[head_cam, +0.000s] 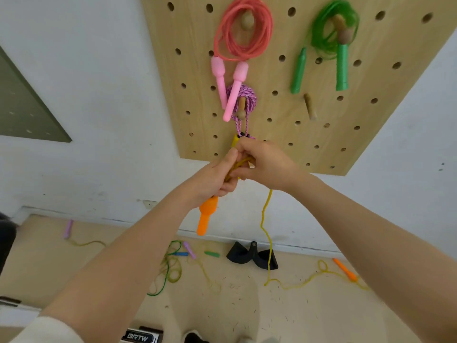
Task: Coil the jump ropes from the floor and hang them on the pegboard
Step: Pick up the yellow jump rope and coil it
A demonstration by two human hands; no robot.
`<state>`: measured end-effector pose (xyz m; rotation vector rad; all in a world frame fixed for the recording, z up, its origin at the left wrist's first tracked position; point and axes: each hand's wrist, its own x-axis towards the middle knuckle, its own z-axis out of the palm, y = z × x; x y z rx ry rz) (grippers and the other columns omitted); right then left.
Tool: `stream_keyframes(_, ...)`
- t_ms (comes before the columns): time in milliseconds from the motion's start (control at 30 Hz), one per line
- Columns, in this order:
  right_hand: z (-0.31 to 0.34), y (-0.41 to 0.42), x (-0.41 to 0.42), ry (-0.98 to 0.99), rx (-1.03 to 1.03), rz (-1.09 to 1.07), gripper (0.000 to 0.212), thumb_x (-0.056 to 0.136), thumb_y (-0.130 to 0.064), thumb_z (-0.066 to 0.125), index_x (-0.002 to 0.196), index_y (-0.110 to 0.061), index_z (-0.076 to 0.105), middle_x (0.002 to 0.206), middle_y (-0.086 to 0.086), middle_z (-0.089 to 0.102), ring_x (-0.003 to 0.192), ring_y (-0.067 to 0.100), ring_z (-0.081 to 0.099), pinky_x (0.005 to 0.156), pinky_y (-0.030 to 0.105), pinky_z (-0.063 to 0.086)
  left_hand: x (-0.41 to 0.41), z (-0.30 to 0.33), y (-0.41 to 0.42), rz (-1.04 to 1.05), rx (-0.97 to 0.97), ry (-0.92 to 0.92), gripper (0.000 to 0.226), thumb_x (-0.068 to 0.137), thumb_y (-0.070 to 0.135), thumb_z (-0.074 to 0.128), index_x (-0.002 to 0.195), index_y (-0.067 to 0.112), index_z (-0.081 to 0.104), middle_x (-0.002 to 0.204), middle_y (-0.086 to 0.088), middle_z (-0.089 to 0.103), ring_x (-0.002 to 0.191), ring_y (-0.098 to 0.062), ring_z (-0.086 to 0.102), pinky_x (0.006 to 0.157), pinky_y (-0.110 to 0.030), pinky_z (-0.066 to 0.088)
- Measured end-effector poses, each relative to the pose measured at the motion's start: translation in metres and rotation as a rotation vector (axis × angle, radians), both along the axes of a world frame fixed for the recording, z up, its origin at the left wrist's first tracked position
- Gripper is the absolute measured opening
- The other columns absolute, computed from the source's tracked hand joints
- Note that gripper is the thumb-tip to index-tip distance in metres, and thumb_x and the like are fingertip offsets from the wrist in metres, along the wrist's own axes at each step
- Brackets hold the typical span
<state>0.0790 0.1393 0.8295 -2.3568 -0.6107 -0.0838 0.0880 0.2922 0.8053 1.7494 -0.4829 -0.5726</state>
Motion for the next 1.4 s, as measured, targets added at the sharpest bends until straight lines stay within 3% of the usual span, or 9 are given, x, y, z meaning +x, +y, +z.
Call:
stream_keyframes(167, 0.0, -0.031, 0.003, 0.044, 0.269, -0.033, 0.025, 0.08, -0.007, 0.07, 0.088, -0.02, 0.05, 0.075, 0.009, 0.066, 0.07, 0.029, 0.063, 0.066, 0.036, 0.051, -0.005, 0.005, -0.006, 0.01, 0.009, -0.045, 0.043, 0.102, 0.035, 0.022, 0.08, 0.01, 0.05, 0.048, 0.009, 0.032, 0.042, -0.007, 0.027, 0.047, -0.021, 0.025)
stream_keyframes(300, 0.004, -0.05, 0.005, 0.004, 0.232, -0.02, 0.039, 0.083, -0.015, 0.068, 0.121, -0.016, 0.058, 0.107, -0.001, 0.057, 0.087, -0.002, 0.05, 0.078, 0.008, 0.039, -0.01, 0.01, -0.017, -0.082, -0.203, 0.044, 0.032, 0.101, 0.022, 0.03, 0.085, 0.006, 0.053, 0.052, 0.007, 0.044, 0.049, -0.01, 0.04, 0.053, -0.018, 0.036)
stream_keyframes(400, 0.006, -0.062, 0.004, 0.032, 0.187, 0.05, 0.037, 0.087, -0.014, 0.063, 0.124, -0.013, 0.057, 0.122, -0.002, 0.051, 0.096, -0.012, 0.046, 0.088, 0.01, 0.036, -0.011, 0.015, -0.024, -0.136, -0.29, 0.143, 0.029, 0.094, 0.02, 0.034, 0.085, 0.003, 0.055, 0.051, 0.004, 0.045, 0.047, -0.012, 0.04, 0.051, -0.02, 0.036)
stream_keyframes(533, 0.003, -0.072, -0.003, 0.178, 0.125, 0.027, 0.011, 0.093, -0.02, 0.054, 0.082, -0.021, 0.054, 0.08, -0.003, 0.062, 0.069, -0.001, 0.051, 0.07, 0.023, 0.042, -0.01, 0.017, -0.035, -0.044, -0.222, 0.228, 0.038, 0.094, 0.011, 0.02, 0.083, 0.004, 0.055, 0.043, 0.009, 0.027, 0.036, -0.004, 0.02, 0.04, -0.018, 0.016)
stream_keyframes(733, 0.0, -0.074, -0.009, 0.211, 0.114, 0.048, 0.021, 0.099, -0.014, 0.04, 0.089, -0.003, 0.054, 0.043, -0.014, 0.044, 0.039, 0.003, 0.042, 0.047, 0.02, 0.039, -0.016, 0.02, -0.054, 0.001, -0.128, 0.304, 0.043, 0.1, 0.043, 0.022, 0.066, 0.019, 0.035, 0.044, 0.011, 0.019, 0.036, -0.003, 0.013, 0.037, -0.017, 0.011)
stream_keyframes(967, 0.011, -0.086, -0.001, 0.461, 0.331, 0.032, 0.021, 0.097, -0.021, 0.047, 0.118, -0.02, 0.044, 0.099, 0.003, 0.064, 0.069, 0.023, 0.066, 0.045, 0.024, 0.048, -0.014, 0.029, -0.064, 0.268, -0.891, 0.461, 0.041, 0.101, 0.032, 0.023, 0.065, 0.018, 0.035, 0.044, 0.006, 0.046, 0.035, -0.005, 0.042, 0.036, -0.014, 0.032)
stream_keyframes(1100, -0.023, -0.107, 0.0, 0.435, 0.273, -0.086, 0.009, 0.098, -0.02, 0.045, 0.1, -0.014, 0.052, 0.069, 0.003, 0.053, 0.054, 0.013, 0.051, 0.058, 0.027, 0.047, -0.008, 0.02, -0.061, 0.438, -1.381, 0.568, 0.05, 0.103, 0.031, 0.025, 0.06, 0.01, 0.04, 0.071, -0.016, 0.07, 0.07, -0.022, 0.072, 0.056, -0.026, 0.058)
stream_keyframes(1233, -0.051, -0.135, -0.006, 0.686, 0.447, -0.191, 0.017, 0.097, -0.015, 0.047, 0.093, -0.018, 0.064, 0.066, -0.003, 0.041, 0.058, 0.009, 0.041, 0.073, 0.029, 0.052, -0.002, 0.006, -0.047, 0.525, -1.381, 0.509, 0.058, 0.102, 0.034, 0.026, 0.053, 0.009, 0.045, 0.089, -0.022, 0.071, 0.081, -0.026, 0.072, 0.066, -0.033, 0.059)
stream_keyframes(1400, -0.039, -0.098, -0.011, 0.329, -0.498, -0.05, 0.028, 0.098, -0.02, 0.041, 0.109, -0.012, 0.066, 0.091, 0.0, 0.057, 0.082, 0.017, 0.051, 0.07, 0.019, 0.038, -0.004, 0.001, -0.064, 0.493, -0.944, 0.355, 0.043, 0.103, 0.034, 0.019, 0.071, 0.014, 0.04, 0.093, -0.014, 0.073, 0.089, -0.023, 0.07, 0.078, -0.032, 0.057)
